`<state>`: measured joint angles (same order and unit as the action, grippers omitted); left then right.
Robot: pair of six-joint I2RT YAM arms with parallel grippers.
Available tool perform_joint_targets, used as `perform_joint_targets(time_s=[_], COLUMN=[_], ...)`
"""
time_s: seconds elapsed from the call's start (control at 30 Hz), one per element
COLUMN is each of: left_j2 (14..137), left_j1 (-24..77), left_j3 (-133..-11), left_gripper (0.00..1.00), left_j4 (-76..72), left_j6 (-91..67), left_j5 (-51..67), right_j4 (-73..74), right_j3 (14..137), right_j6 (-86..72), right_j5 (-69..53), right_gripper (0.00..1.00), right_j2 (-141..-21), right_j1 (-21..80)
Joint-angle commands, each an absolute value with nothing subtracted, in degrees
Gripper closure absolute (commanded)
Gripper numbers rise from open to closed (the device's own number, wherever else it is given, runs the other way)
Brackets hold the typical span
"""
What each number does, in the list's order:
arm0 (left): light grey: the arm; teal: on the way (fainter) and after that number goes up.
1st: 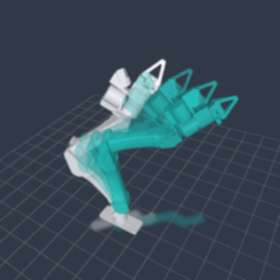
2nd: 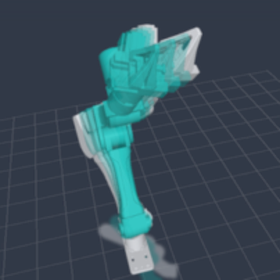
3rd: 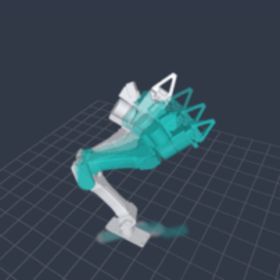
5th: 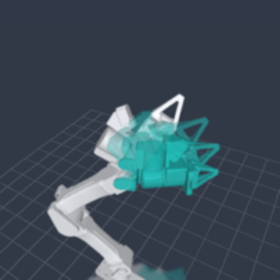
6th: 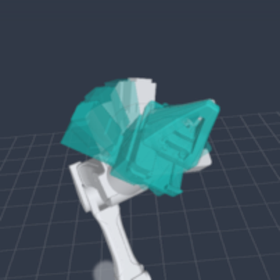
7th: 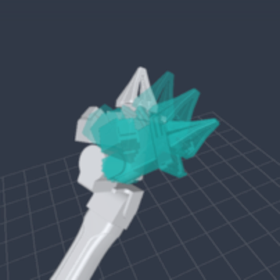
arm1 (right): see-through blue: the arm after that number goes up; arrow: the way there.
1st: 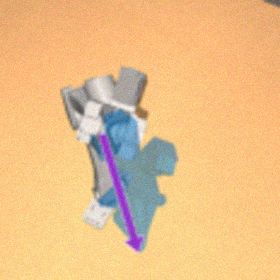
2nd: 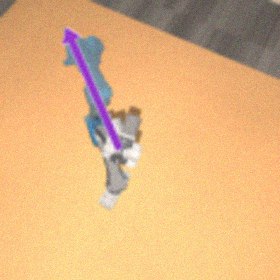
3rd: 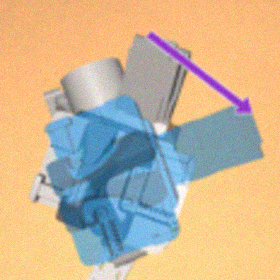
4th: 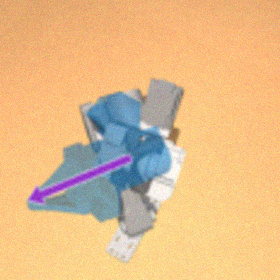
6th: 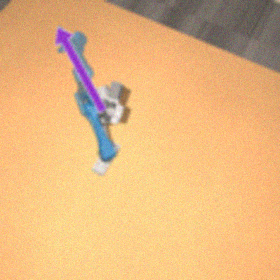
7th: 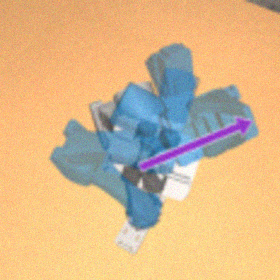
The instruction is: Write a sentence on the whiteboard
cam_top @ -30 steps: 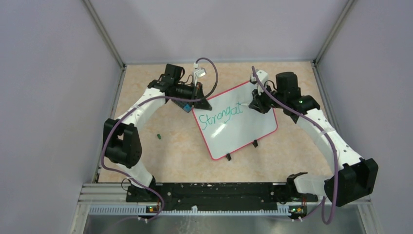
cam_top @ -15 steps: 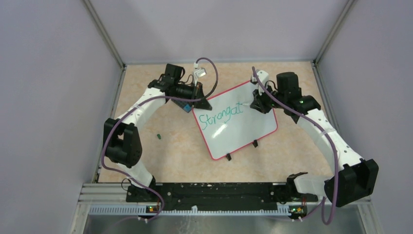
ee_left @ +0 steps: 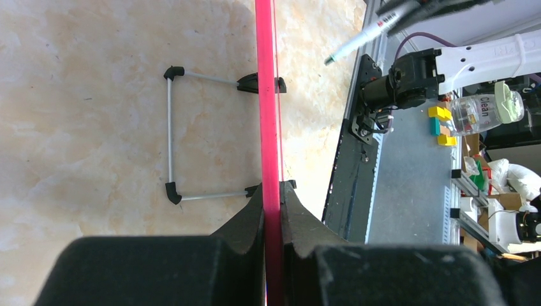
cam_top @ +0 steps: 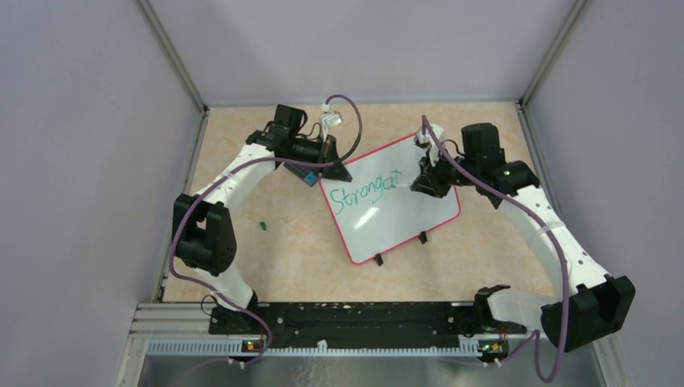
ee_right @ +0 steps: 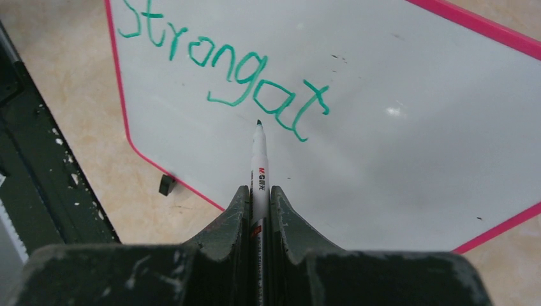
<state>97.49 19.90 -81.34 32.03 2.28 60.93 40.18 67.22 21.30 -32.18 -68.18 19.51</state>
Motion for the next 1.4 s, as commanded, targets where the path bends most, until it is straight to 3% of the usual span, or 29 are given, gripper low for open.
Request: perform_joint_targets(time_s=[0.0,0.77,1.17,1.37], left_j2=[99.8,100.9,100.4,103.5], left_j1=[22.6,22.6,22.5,22.6], left_j3=[-81.4,-81.4,-83.3,-91.5], left_gripper=[1.0,1.0,1.0,1.0], left_j4=[33.7,33.3,37.0,47.2], left_j6=[4.9,4.0,7.6,13.7], left_j5=[61.9,60.5,56.2,51.2], right_j4=[42.2,28.9,30.6,31.6], right_j3=[69.2,48.8,60.5,62.7], right_j6=[22.0,16.6,17.3,17.2], right_j5=[-38.1,-41.2,-35.9,-39.4], right_gripper=[1.0,1.0,1.0,1.0], right_j2=[-65.8,-60.6,-60.7,-61.4], right_j1=[21.8,28.7,14.1,11.9])
